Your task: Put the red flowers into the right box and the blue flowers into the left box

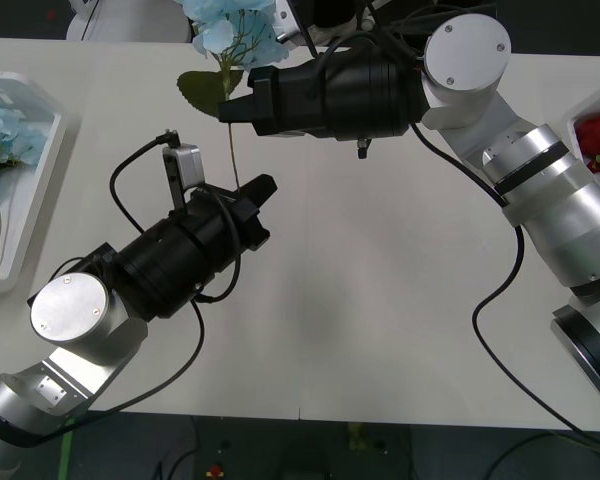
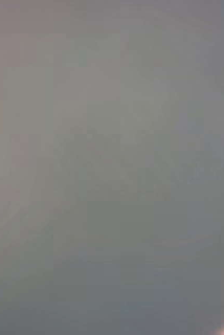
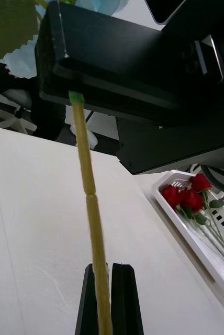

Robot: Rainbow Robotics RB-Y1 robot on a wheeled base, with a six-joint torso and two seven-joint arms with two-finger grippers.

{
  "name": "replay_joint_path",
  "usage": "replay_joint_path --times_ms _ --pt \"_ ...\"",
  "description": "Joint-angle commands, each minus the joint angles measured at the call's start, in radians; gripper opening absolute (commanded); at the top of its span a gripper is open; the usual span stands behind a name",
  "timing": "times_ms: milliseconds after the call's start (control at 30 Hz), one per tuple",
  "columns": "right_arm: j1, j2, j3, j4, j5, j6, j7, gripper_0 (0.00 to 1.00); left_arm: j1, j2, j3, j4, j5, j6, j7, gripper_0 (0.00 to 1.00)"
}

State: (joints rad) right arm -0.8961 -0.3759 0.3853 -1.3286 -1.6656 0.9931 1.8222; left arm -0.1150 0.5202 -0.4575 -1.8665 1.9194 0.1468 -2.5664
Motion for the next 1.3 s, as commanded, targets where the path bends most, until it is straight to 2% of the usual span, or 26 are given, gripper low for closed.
replay_joint_path --times_ms 33,133,167,200,233,267,533,700,933,1100,1300 --pt "-0.049 0.012 0.007 -0.044 -0.013 -0.007 0.028 0.00 -0.031 -0.022 -0.012 -0.011 0.029 -0.018 -0.028 0.00" --pt "-0.050 0.011 0.007 -0.046 -0.013 -0.007 0.025 0.00 -0.029 -0.022 -0.006 -0.013 0.029 -0.016 -0.025 0.00" --pt "-0.050 0.009 0.007 -0.046 -0.013 -0.008 0.023 0.20 -0.029 -0.022 -0.004 -0.013 0.035 -0.018 -0.025 0.00" --pt "-0.049 0.006 0.007 -0.044 -0.013 -0.011 0.023 0.56 -0.029 -0.020 -0.004 -0.011 0.041 -0.016 -0.028 0.00" --pt "-0.050 0.003 0.007 -0.046 -0.011 -0.019 0.023 0.80 -0.029 -0.020 -0.003 -0.011 0.044 -0.018 -0.026 0.00" --pt "-0.049 -0.002 0.007 -0.046 -0.011 -0.024 0.028 1.00 -0.029 -0.020 -0.001 -0.011 0.044 -0.016 -0.028 0.00" --pt "-0.050 -0.044 0.001 -0.046 -0.029 -0.030 0.045 1.00 -0.028 0.000 0.028 -0.011 0.067 0.000 -0.025 0.00" --pt "-0.058 -0.097 -0.002 -0.046 -0.060 -0.002 0.068 1.00 0.000 0.044 0.157 -0.005 0.124 0.142 -0.003 0.00" --pt "-0.060 -0.232 -0.036 -0.046 -0.092 0.133 0.160 1.00 0.006 0.100 0.369 0.086 0.136 0.409 0.107 0.00" --pt "-0.060 -0.364 -0.036 -0.046 -0.111 0.265 0.321 1.00 0.000 0.124 0.565 0.170 0.046 0.631 0.284 0.00" --pt "-0.030 -0.494 -0.036 -0.046 -0.151 0.332 0.517 1.00 -0.029 0.161 0.754 0.273 -0.140 0.826 0.456 0.00"
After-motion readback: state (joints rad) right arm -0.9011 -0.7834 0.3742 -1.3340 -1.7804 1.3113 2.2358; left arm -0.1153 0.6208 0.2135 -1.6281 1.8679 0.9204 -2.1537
